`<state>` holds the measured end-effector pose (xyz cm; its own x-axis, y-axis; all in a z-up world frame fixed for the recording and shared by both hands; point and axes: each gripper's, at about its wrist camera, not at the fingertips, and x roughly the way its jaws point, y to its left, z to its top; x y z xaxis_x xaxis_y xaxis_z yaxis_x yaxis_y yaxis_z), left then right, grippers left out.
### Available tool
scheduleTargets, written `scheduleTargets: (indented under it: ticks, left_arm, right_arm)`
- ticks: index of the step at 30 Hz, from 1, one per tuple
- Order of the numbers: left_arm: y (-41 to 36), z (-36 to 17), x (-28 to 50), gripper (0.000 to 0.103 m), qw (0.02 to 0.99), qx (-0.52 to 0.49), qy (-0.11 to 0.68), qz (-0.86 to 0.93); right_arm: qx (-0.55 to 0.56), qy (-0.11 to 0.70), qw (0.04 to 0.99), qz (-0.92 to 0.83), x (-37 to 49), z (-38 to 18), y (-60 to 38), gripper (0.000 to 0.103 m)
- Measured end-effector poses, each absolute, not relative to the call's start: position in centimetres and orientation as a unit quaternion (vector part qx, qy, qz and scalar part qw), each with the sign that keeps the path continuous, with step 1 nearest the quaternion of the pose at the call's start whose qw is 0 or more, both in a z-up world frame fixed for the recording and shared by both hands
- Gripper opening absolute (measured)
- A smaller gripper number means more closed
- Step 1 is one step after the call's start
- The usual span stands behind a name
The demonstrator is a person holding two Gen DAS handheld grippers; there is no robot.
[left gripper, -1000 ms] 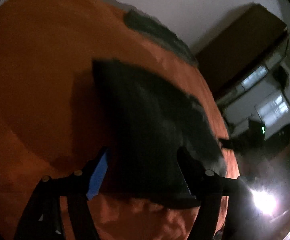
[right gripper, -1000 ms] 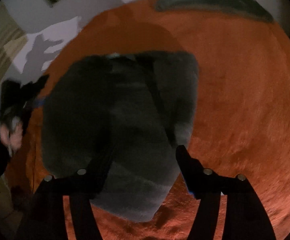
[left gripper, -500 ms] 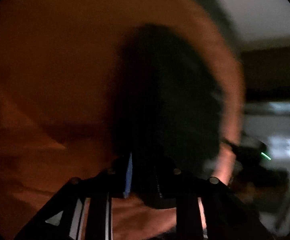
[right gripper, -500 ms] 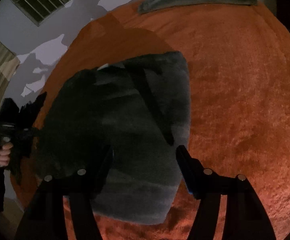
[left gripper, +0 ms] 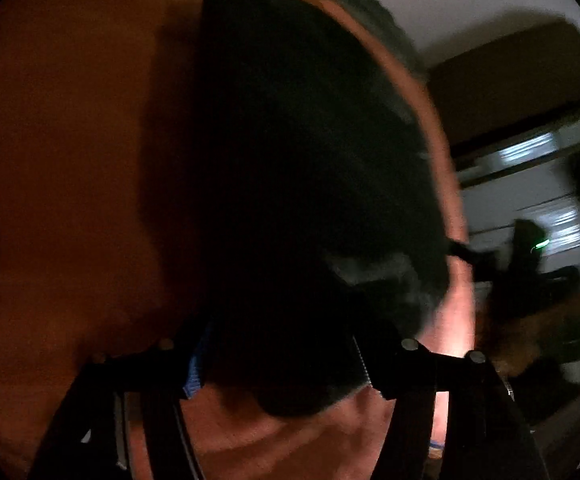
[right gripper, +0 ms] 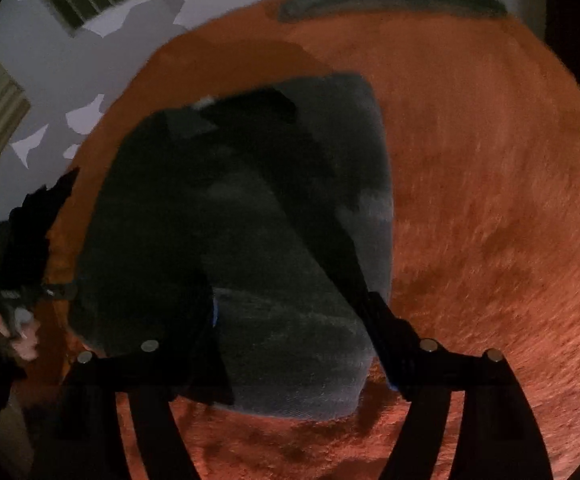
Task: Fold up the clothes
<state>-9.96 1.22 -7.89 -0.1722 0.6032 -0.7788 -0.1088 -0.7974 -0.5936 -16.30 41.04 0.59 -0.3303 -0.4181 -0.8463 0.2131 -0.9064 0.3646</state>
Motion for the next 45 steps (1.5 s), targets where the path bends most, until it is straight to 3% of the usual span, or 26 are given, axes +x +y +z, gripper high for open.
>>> scheduleTargets:
  ticks: [2, 3, 5, 10, 12, 15, 16, 19, 21, 24, 26, 27, 28, 29, 32, 33, 34, 35, 36, 39, 43, 45]
  left_arm:
    - [1.0, -7.6, -10.6, 0.036, 0.223, -0.616, -0.212, 0.725]
    - [0.8, -7.1, -10.9, 0.034, 0.218, -0.622, -0.214, 0.721]
    - [-0.6, -5.9, -11.1, 0.035, 0.195, -0.632, -0.187, 0.726]
    - [-1.1, -1.0, -13.9, 0.035, 0.171, -0.606, -0.130, 0.766]
    - [1.3, 0.8, -16.3, 0.041, 0.197, -0.573, -0.106, 0.788]
    - [5.7, 1.3, -20.4, 0.048, 0.224, -0.541, -0.078, 0.807]
    - [6.6, 0.6, -21.5, 0.048, 0.221, -0.538, -0.070, 0.810]
    - [9.3, -3.4, -24.1, 0.048, 0.193, -0.545, -0.063, 0.814]
    - [7.7, -4.7, -24.9, 0.030, 0.176, -0.550, -0.108, 0.809]
    - [5.5, -3.3, -25.7, 0.034, 0.152, -0.534, -0.126, 0.822]
    - [4.3, -2.4, -26.7, 0.044, 0.142, -0.518, -0.113, 0.836]
    - [4.0, -2.2, -27.5, 0.052, 0.146, -0.517, -0.114, 0.836]
    - [4.0, -2.3, -28.4, 0.054, 0.151, -0.518, -0.117, 0.834]
    - [4.4, -2.5, -29.3, 0.055, 0.157, -0.520, -0.119, 0.831]
    - [5.4, -3.6, -30.9, 0.055, 0.160, -0.529, -0.115, 0.825]
    - [5.7, -4.1, -31.0, 0.055, 0.154, -0.530, -0.108, 0.827]
    - [6.0, -4.5, -30.7, 0.055, 0.146, -0.529, -0.100, 0.830]
    - [6.3, -4.9, -30.5, 0.055, 0.137, -0.527, -0.091, 0.833]
    - [6.3, -5.1, -30.1, 0.055, 0.130, -0.523, -0.087, 0.838]
    - [4.7, -5.3, -28.7, 0.057, 0.119, -0.509, -0.092, 0.847]
    - [3.8, -6.4, -28.6, 0.063, 0.117, -0.515, -0.120, 0.841]
    - [3.0, -6.9, -28.3, 0.063, 0.123, -0.520, -0.150, 0.832]
  right_arm:
    - [0.551, -0.038, 0.176, -0.815, -16.1, 0.4, 41.0, 0.074]
    - [0.551, -0.002, 0.162, -0.819, -15.9, 0.6, 40.9, 0.074]
    - [0.545, 0.044, 0.149, -0.824, -16.0, 1.1, 40.6, 0.074]
    - [0.514, 0.006, 0.194, -0.835, -19.9, 4.2, 39.0, 0.074]
    - [0.501, -0.010, 0.212, -0.839, -21.4, 5.4, 38.4, 0.072]
    - [0.488, -0.019, 0.229, -0.842, -24.0, 6.4, 37.0, 0.002]
    - [0.494, -0.005, 0.224, -0.840, -25.3, 5.6, 35.9, 0.001]
    - [0.505, 0.041, 0.199, -0.839, -28.9, 2.9, 33.9, 0.000]
    - [0.514, 0.035, 0.160, -0.842, -30.2, 2.7, 35.5, 0.000]
    - [0.500, 0.028, 0.133, -0.855, -31.1, 4.3, 38.0, 0.001]
    - [0.480, 0.035, 0.172, -0.860, -31.5, 5.5, 38.9, 0.016]
    - [0.483, 0.045, 0.199, -0.851, -31.9, 5.5, 38.7, 0.040]
    - [0.495, 0.057, 0.228, -0.836, -32.5, 5.3, 38.2, 0.056]
    - [0.497, 0.080, 0.250, -0.827, -32.5, 5.1, 37.4, 0.057]
    - [0.484, 0.173, 0.298, -0.804, -31.4, 4.8, 34.5, 0.049]
    - [0.483, 0.194, 0.308, -0.796, -31.5, 4.5, 33.5, 0.031]
    - [0.487, 0.202, 0.310, -0.791, -31.8, 4.0, 32.7, 0.021]
    - [0.490, 0.207, 0.308, -0.788, -32.2, 3.6, 32.1, 0.017]
    - [0.493, 0.208, 0.309, -0.786, -32.4, 3.4, 31.7, 0.005]
    - [0.471, 0.189, 0.295, -0.810, -32.2, 4.8, 32.4, 0.002]
    - [0.483, 0.080, 0.248, -0.836, -32.4, 5.1, 35.8, 0.000]
    - [0.502, 0.095, 0.203, -0.835, -33.2, 3.5, 36.5, 0.000]
